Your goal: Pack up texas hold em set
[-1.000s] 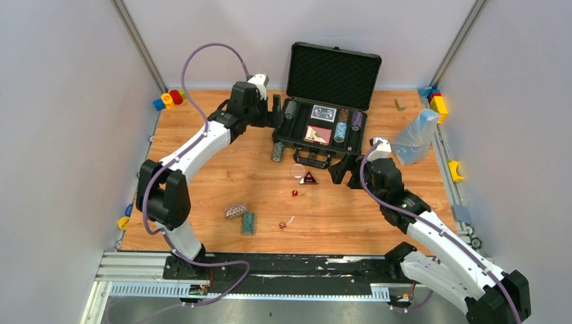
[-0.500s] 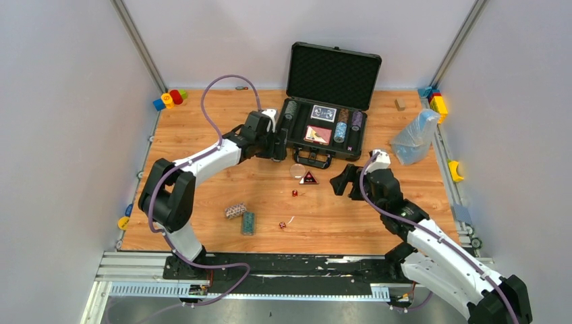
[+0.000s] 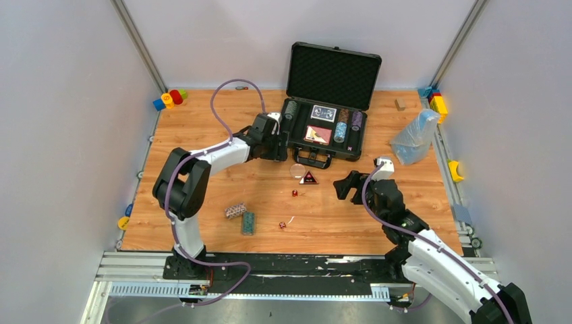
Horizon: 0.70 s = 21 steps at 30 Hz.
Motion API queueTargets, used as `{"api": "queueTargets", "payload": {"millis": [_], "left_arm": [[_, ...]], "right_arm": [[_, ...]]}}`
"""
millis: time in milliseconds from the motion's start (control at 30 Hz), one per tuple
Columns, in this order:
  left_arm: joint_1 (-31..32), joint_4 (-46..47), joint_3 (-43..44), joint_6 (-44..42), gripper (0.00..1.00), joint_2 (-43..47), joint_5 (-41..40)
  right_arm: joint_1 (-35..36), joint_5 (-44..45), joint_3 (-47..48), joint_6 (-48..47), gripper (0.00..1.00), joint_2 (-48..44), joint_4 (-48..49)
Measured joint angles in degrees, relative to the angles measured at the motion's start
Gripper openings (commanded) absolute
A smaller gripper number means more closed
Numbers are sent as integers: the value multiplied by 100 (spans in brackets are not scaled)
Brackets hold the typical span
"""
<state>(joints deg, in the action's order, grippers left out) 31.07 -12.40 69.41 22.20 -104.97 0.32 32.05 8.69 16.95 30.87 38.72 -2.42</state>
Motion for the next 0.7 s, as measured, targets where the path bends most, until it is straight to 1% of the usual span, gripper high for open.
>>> {"api": "queueTargets", "payload": {"millis": [133,267,333,400,467,533,600,700], "left_arm": [[0,2,142,-2,80,-238,-214],[0,7,232,-37,75,-313,-546],[-2,37,328,-61,71,-393,-673],[0,76,428,-83,65,-501,-758],[0,131,492,-85,56,-601,-798],[7,157,494,-83,51,-612,-844],[24,181,485,-85,46,-612,-927],[39,278,363,-85,44,-538,-970]], "right_arm": [[0,-26,-26,-107,83,-20,234],[0,-66,-57,-153,81,-7,415],[0,-90,-96,-168,80,28,525],[0,-116,-138,-186,79,74,584],[0,-131,-177,-203,79,107,643],[0,-138,-199,-208,78,131,675],[0,-155,-205,-210,78,164,706],[0,-177,-205,-210,78,221,776]]}}
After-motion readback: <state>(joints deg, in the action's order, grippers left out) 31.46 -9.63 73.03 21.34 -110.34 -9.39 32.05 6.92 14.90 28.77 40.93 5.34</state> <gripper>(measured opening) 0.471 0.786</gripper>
